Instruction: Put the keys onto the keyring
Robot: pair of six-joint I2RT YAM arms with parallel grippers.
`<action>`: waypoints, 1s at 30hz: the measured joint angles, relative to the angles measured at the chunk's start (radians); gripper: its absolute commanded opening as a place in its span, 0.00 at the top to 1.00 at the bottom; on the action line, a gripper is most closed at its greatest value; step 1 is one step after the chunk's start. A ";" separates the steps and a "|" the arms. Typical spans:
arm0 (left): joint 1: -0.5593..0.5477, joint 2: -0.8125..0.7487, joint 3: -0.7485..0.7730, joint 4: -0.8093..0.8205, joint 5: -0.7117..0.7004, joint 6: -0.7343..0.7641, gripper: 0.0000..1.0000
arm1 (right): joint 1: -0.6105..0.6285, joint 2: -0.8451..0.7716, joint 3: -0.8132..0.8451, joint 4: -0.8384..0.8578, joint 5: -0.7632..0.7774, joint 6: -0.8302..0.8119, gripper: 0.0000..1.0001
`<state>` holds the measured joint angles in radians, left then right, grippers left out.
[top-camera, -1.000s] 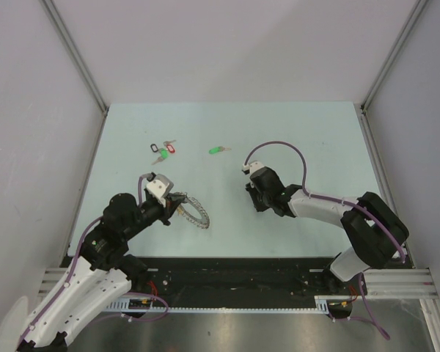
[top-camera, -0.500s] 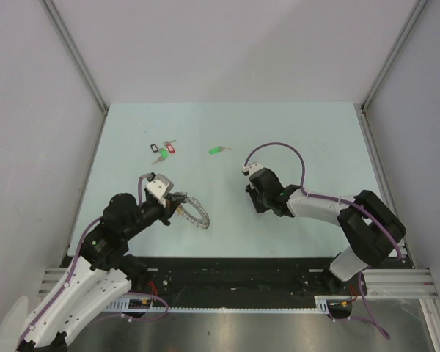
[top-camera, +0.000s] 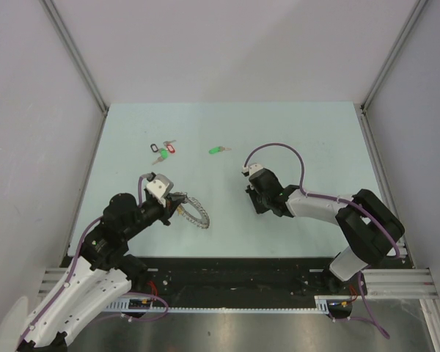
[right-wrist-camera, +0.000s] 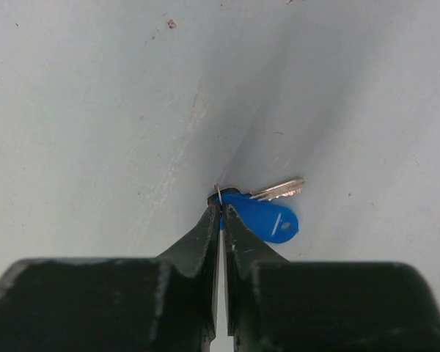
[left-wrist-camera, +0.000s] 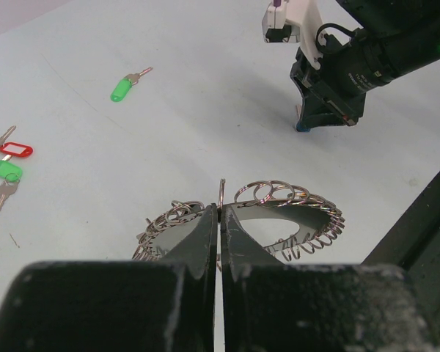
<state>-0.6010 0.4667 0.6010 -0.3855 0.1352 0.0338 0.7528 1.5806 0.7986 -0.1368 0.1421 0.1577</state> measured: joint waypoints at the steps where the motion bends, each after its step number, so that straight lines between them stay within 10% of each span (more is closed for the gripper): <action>1: 0.000 0.000 0.000 0.000 0.000 0.000 1.00 | 0.000 0.000 0.000 0.000 0.000 -0.002 1.00; 30: 0.002 0.130 0.042 0.152 0.323 0.130 1.00 | -0.037 -0.475 0.020 0.029 -0.292 -0.379 1.00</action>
<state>-0.5991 0.5968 0.6430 -0.2333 0.4587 0.1642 0.7158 1.1057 0.8188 -0.1074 -0.1497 -0.2211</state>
